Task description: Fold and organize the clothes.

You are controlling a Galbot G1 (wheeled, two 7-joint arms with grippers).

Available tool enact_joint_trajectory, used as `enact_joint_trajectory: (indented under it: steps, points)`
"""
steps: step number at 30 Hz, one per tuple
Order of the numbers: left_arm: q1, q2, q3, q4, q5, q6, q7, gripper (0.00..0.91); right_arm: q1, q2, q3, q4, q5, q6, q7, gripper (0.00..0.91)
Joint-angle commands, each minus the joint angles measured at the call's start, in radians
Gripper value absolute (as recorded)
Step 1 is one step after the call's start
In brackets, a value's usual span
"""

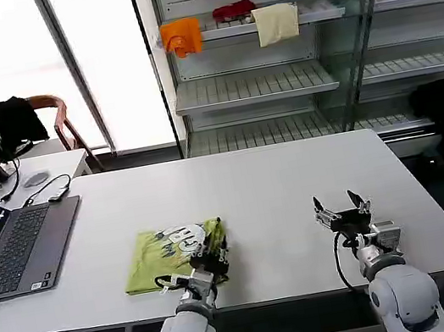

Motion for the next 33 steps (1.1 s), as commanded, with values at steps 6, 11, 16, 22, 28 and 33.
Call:
enact_joint_trajectory:
  steps: [6, 11, 16, 22, 28, 33]
  points:
    - [0.014, -0.040, 0.006, -0.088, -0.112, -0.015, -0.021, 0.907, 0.002, 0.003, -0.008, -0.009, -0.002, 0.000, -0.001, 0.907]
    - [0.008, 0.064, -0.154, -0.155, -0.240, -0.043, -0.007, 0.907, 0.008, 0.009, -0.018, -0.014, -0.006, -0.001, -0.002, 0.907]
    - [0.030, 0.171, -0.382, -0.151, -0.368, -0.055, 0.080, 0.907, 0.018, 0.002, -0.024, -0.025, -0.010, -0.002, -0.003, 0.907]
    - [0.042, 0.246, -0.508, -0.042, -0.451, -0.052, 0.094, 0.907, 0.044, -0.005, -0.046, -0.042, -0.011, -0.025, 0.009, 0.907]
    - [0.052, 0.223, -0.488, 0.007, -0.432, -0.054, 0.095, 0.907, 0.059, -0.004, -0.064, -0.050, -0.021, -0.033, 0.010, 0.907]
    - [0.042, 0.210, -0.477, 0.049, -0.419, -0.067, 0.090, 0.907, 0.057, -0.009, -0.062, -0.049, -0.020, -0.030, 0.008, 0.907]
